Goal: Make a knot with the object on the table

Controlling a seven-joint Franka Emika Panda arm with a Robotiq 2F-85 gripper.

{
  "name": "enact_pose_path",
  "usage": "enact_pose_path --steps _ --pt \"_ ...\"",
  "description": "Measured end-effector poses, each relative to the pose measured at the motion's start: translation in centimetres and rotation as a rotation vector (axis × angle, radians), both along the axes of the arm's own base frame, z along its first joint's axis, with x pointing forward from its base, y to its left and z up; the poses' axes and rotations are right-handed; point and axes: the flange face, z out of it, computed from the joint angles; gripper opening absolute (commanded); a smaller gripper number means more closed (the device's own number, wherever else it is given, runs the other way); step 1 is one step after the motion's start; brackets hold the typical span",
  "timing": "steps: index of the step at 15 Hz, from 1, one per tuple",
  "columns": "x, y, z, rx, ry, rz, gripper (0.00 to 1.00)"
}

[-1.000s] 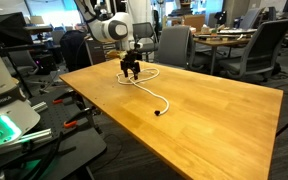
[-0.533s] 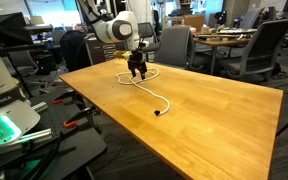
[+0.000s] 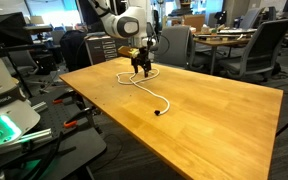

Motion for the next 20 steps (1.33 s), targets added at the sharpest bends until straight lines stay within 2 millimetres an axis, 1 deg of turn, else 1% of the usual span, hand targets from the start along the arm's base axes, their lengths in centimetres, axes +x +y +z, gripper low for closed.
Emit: enact_pose_path --steps 1,3,4,5,7,8,10,11,13,15,17,19,20 --pt "0.3 0.5 -0.8 0.012 0.007 0.007 0.75" --pt "0.9 1.1 -2.3 0.017 0.016 0.014 0.59" --pt "1.3 1.2 -2.8 0.018 0.017 0.014 0.49" --pt "1.7 1.0 -3.1 0.017 0.015 0.012 0.42" --pt "2.6 0.7 -2.8 0.014 0.0 0.007 0.27" --pt "3.0 0.5 -2.6 0.013 -0.008 0.004 0.18" --pt "3.6 0.2 -2.3 0.01 -0.021 0.0 0.05" --pt "3.8 0.1 -2.3 0.009 -0.024 -0.001 0.04" --pt "4.0 0.1 -2.3 0.009 -0.028 -0.002 0.0" --pt "4.1 0.1 -2.2 0.009 -0.031 -0.003 0.04" --pt "4.2 0.1 -2.1 0.01 -0.036 -0.006 0.05" --pt "4.6 0.1 -1.6 0.01 -0.063 -0.007 0.04" --pt "4.9 0.2 -0.8 0.011 -0.089 -0.006 0.04"
